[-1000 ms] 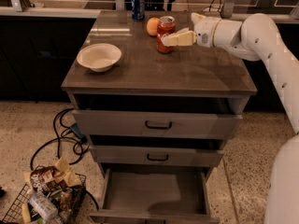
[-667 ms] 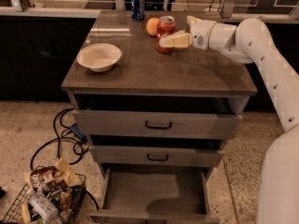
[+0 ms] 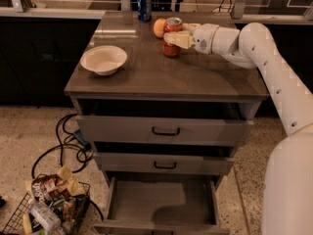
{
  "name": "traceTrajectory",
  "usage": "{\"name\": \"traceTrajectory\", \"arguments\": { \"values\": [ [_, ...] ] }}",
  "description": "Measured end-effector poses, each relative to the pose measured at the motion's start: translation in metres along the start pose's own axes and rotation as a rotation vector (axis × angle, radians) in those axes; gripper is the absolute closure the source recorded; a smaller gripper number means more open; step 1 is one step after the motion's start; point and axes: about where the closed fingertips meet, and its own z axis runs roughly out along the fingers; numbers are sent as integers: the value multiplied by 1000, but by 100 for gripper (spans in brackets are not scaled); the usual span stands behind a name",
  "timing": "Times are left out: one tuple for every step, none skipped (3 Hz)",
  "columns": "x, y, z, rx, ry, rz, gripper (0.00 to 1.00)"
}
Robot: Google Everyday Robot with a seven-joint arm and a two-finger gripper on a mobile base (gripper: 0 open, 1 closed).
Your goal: Place coke can into bottom drawer
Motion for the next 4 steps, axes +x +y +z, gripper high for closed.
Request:
{"name": "traceTrajectory", "arguments": {
  "values": [
    [0, 2, 3, -4, 0, 1, 70],
    [1, 5, 8, -13, 0, 2, 100],
    [0, 6, 8, -14, 1, 2, 100],
    [-13, 10, -11, 5, 10, -10, 100]
  ]
}}
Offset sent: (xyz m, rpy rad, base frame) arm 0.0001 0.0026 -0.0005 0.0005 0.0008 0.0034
